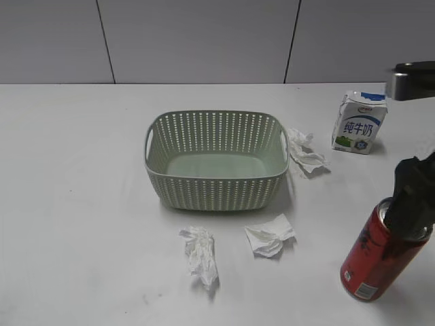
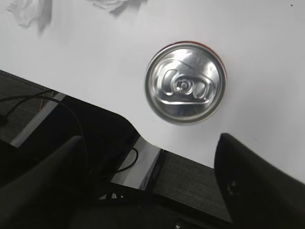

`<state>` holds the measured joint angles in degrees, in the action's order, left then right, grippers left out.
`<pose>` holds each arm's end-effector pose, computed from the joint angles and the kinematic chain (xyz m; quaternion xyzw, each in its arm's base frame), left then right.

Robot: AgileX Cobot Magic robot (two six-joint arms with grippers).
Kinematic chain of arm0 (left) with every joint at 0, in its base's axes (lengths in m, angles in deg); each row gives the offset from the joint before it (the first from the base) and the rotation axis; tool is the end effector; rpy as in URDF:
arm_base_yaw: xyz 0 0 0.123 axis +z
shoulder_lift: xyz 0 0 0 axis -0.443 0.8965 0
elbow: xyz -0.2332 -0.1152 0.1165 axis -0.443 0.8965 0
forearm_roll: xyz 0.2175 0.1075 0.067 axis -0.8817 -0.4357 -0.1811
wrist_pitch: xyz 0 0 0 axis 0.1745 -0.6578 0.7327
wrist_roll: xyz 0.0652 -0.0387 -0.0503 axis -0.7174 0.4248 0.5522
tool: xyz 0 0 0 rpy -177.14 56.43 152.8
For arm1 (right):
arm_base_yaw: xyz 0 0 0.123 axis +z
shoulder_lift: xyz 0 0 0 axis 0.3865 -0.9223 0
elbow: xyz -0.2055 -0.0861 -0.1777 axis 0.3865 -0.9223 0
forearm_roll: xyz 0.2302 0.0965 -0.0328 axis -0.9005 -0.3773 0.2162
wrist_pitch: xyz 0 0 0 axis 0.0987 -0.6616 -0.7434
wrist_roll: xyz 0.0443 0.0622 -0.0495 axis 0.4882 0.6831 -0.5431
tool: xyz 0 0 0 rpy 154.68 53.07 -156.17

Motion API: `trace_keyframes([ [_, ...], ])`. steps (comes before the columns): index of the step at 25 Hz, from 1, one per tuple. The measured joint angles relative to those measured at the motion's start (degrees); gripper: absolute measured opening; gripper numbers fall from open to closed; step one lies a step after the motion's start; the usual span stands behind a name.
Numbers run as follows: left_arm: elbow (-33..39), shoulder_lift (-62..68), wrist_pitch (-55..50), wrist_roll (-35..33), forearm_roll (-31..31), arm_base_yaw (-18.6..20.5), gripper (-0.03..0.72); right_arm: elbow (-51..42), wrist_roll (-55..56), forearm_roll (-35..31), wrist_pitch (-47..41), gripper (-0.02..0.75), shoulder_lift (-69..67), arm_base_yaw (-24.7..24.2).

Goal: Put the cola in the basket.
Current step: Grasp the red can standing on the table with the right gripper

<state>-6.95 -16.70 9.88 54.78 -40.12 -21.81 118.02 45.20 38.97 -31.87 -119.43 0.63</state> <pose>-0.0049 -0.0114 0.2796 0.0049 0.8446 -0.0268 0.5347 0.1936 0.1005 0.2769 -0.1664 0.9792 0.1019 0.0564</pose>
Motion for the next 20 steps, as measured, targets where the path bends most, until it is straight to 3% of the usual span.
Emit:
trace_keyframes([
  [20,0.0,0.0,0.0,0.0,0.0,0.0,0.217,1.24,4.86,1.93,3.8,0.615,-16.49,0.0],
])
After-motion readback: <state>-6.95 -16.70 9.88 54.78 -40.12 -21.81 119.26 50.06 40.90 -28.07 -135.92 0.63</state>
